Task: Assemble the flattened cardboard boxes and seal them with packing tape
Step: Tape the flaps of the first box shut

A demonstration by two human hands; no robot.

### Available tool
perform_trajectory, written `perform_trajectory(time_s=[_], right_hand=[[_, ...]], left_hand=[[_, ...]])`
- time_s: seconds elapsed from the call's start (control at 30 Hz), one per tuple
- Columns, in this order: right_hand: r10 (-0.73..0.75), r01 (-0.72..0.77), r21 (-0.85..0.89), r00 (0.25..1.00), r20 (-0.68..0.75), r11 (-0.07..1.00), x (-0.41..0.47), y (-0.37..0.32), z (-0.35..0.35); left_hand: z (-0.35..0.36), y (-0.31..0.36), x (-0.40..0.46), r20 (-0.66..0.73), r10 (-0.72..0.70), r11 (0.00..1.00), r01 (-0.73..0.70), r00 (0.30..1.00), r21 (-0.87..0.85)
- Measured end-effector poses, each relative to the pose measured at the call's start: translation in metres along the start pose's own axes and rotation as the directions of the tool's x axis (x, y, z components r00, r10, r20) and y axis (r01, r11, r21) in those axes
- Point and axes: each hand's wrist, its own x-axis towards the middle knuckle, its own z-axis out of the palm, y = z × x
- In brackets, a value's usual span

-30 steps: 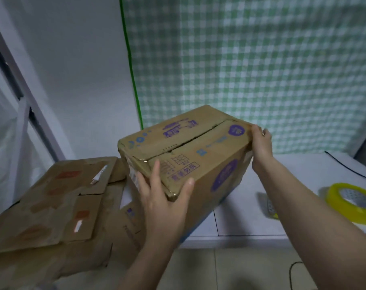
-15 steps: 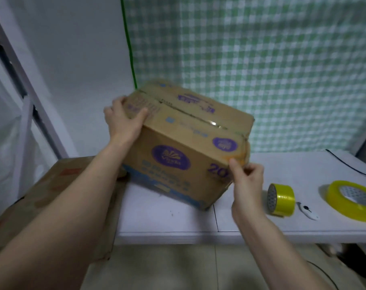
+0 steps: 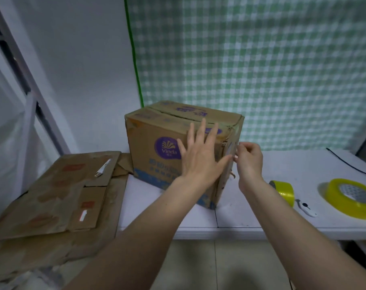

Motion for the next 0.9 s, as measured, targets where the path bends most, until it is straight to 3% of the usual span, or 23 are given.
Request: perform_trajectory(time_s=[0.17, 0.33, 0.47, 0.6, 0.67, 0.73, 0.8, 0.9], right_hand=[[-0.022, 0.023, -0.044, 0.999, 0.023, 0.999, 0.016, -0.004, 0.0], [-0.02, 0.018, -0.07, 1.0, -0.017, 0.997, 0.036, -0.007, -0.012], [0.039, -0.042, 0.024, 0.995, 0.096, 0.999, 0.037, -0.013, -0.003], [0.036, -0.038, 0.001, 0.952, 0.303, 0.999, 0.014, -0.021, 0.012], [-0.011, 0.008, 0.019, 0.98, 0.196, 1.0, 0.001, -0.015, 0.012], [-0.083, 0.087, 0.096, 0.996, -0.045, 0.992, -0.014, -0.011, -0.001], [-0.131, 0.172, 0.159, 0.961, -0.243, 0.972, -0.027, -0.01, -0.021], [-0.113, 0.182, 0.194, 0.941, -0.32, 0.964, -0.042, -0.008, -0.035]], left_hand=[[0.011, 0.007, 0.018, 0.085, -0.045, 0.998, 0.049, 0.995, -0.042], [-0.01, -0.038, -0.012, 0.019, 0.042, 0.965, -0.036, 0.999, -0.259], [-0.037, -0.084, -0.046, -0.142, 0.137, 0.894, -0.184, 0.98, -0.408], [-0.034, -0.072, -0.073, -0.304, -0.129, 0.891, -0.024, 0.944, -0.453], [-0.026, -0.05, -0.085, -0.352, -0.118, 0.904, -0.046, 0.929, -0.426], [-0.022, -0.034, -0.092, -0.46, 0.006, 0.912, -0.193, 0.888, -0.361], [-0.026, -0.025, -0.093, -0.55, 0.122, 0.891, -0.335, 0.826, -0.306], [-0.04, -0.023, -0.083, -0.59, 0.157, 0.861, -0.402, 0.792, -0.311]])
